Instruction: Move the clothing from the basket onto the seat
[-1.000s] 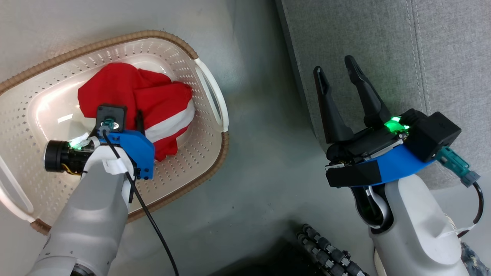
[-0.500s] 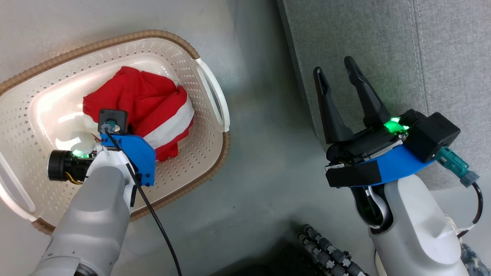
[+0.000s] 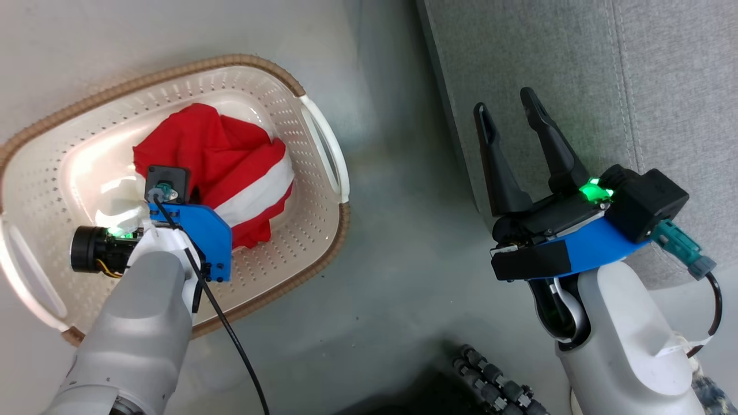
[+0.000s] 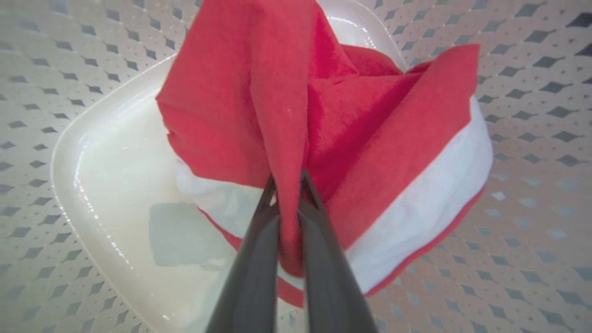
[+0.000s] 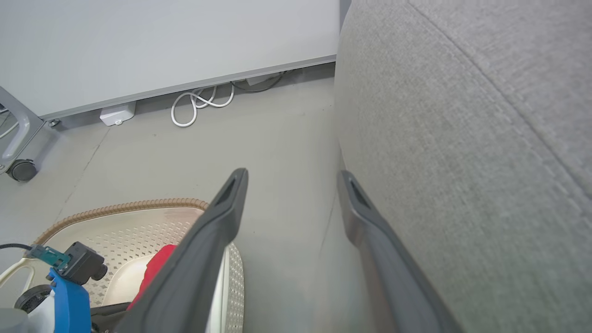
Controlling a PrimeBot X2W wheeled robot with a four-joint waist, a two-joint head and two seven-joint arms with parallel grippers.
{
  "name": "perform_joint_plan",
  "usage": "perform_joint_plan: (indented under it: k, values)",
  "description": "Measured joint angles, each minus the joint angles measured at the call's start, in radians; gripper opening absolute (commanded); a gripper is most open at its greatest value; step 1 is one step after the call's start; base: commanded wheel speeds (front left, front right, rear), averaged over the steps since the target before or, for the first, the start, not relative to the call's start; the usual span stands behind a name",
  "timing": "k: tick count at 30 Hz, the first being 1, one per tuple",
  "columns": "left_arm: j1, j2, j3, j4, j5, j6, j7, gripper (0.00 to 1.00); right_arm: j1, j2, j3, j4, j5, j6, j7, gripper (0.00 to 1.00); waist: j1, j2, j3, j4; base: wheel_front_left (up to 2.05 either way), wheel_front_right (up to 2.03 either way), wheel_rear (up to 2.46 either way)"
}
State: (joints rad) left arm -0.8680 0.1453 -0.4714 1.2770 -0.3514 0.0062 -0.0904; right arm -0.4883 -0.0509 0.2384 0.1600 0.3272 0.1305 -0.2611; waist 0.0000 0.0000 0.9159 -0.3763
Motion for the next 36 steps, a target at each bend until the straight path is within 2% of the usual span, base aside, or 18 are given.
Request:
perform_joint_plan:
  k: [9,16,20,27,36]
  values:
    - [0.031,-0.052,-0.026,0.005,-0.008,-0.044,-0.043,0.0,0.007,0.0,-0.019,0.057,-0.105,0.0,0.037,1.0,0.0,0.0,-0.118,0.043,0.0,0.0,0.0]
    - [0.086,-0.091,-0.067,-0.012,-0.024,-0.086,-0.094,0.0,0.081,0.002,-0.05,0.1,-0.187,0.0,0.11,1.0,-0.0001,0.0,-0.277,0.099,0.0,0.0,0.0]
    - [0.145,-0.091,-0.125,-0.092,-0.07,-0.104,-0.084,0.0,0.129,0.002,-0.062,0.103,-0.211,0.0,0.149,1.0,-0.0002,0.0,-0.383,0.133,0.0,0.0,0.0]
    - [0.209,-0.093,-0.249,-0.233,-0.166,-0.094,-0.07,0.0,0.212,0.002,-0.085,0.094,-0.216,0.0,0.2,1.0,-0.0003,0.0,-0.565,0.198,0.0,0.0,0.0]
    - [0.209,-0.094,-0.379,-0.369,-0.266,-0.089,-0.088,0.0,0.306,0.002,-0.1,0.071,-0.203,0.0,0.251,1.0,-0.0004,0.0001,-0.761,0.279,0.0,0.0,0.0]
